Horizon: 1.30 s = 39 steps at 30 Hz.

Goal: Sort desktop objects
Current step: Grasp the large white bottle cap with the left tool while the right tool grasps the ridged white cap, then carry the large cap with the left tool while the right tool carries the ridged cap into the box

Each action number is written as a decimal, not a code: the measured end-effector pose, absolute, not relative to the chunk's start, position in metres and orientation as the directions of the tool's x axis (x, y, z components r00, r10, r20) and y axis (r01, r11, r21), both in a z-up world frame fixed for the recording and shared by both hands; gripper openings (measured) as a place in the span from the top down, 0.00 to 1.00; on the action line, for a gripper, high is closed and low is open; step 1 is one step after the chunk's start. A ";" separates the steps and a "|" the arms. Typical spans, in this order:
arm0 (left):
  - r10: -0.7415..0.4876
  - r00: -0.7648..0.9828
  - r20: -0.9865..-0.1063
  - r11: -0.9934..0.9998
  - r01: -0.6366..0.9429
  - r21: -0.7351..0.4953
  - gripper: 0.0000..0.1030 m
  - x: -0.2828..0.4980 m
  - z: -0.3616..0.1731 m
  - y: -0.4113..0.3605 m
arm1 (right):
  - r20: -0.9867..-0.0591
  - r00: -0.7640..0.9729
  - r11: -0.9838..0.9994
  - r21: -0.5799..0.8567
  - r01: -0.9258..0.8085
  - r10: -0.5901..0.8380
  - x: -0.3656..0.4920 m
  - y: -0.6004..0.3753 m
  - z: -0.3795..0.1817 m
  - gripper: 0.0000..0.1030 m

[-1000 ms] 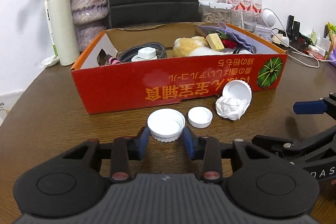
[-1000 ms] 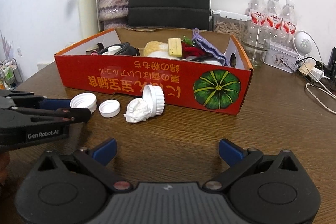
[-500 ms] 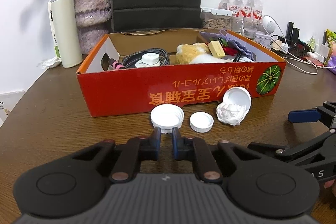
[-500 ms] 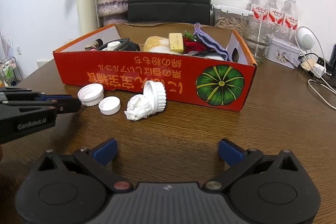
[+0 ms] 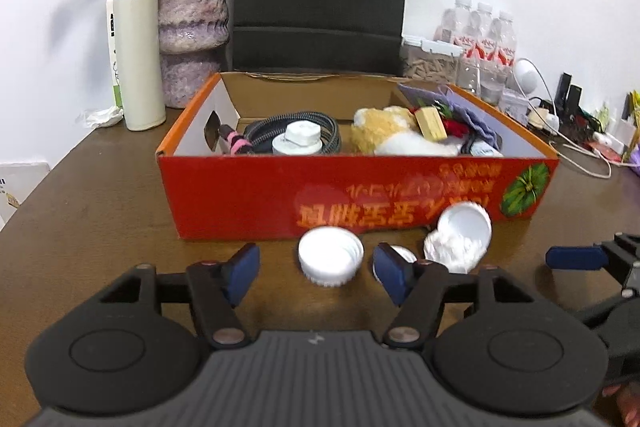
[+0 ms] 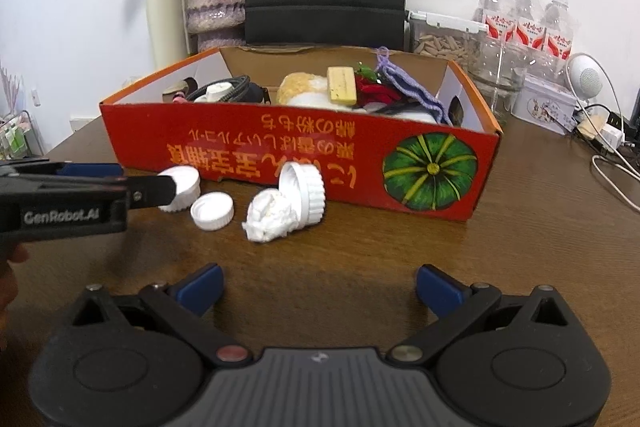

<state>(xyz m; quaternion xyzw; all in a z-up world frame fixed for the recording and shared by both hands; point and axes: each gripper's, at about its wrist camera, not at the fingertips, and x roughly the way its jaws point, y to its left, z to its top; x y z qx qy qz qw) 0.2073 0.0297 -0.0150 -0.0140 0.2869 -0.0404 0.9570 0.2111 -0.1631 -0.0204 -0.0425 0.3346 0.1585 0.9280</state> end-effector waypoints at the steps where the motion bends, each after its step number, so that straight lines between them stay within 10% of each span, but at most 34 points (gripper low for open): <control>1: -0.089 0.830 -0.550 0.996 0.072 -0.054 0.36 0.212 -0.016 0.030 | -0.629 0.732 0.947 0.020 -0.322 0.262 0.213 -0.162 -0.020 0.00; 8: -0.106 0.793 -0.600 0.994 0.101 -0.042 0.61 0.232 -0.026 0.025 | -0.589 0.772 0.956 0.003 -0.294 0.240 0.226 -0.159 -0.013 0.00; 16: -0.103 0.798 -0.594 0.994 0.099 -0.039 0.61 0.231 -0.027 0.025 | -0.542 0.795 0.959 0.091 -0.269 0.274 0.243 -0.167 -0.003 0.01; 22: -0.102 0.798 -0.594 0.994 0.098 -0.040 0.61 0.230 -0.027 0.025 | -0.554 0.782 0.956 0.118 -0.267 0.287 0.255 -0.164 -0.004 0.25; 26: -0.102 0.797 -0.595 0.994 0.097 -0.040 0.61 0.230 -0.027 0.024 | -0.567 0.762 0.949 0.149 -0.277 0.312 0.256 -0.164 -0.006 0.76; 29: -0.102 0.797 -0.595 0.994 0.097 -0.041 0.61 0.230 -0.027 0.024 | -0.569 0.754 0.944 0.171 -0.282 0.329 0.255 -0.167 -0.007 0.89; 39: -0.100 0.805 -0.584 0.995 0.078 -0.063 0.61 0.221 -0.026 0.029 | -0.520 0.778 0.936 0.179 -0.304 0.352 0.239 -0.174 -0.003 0.89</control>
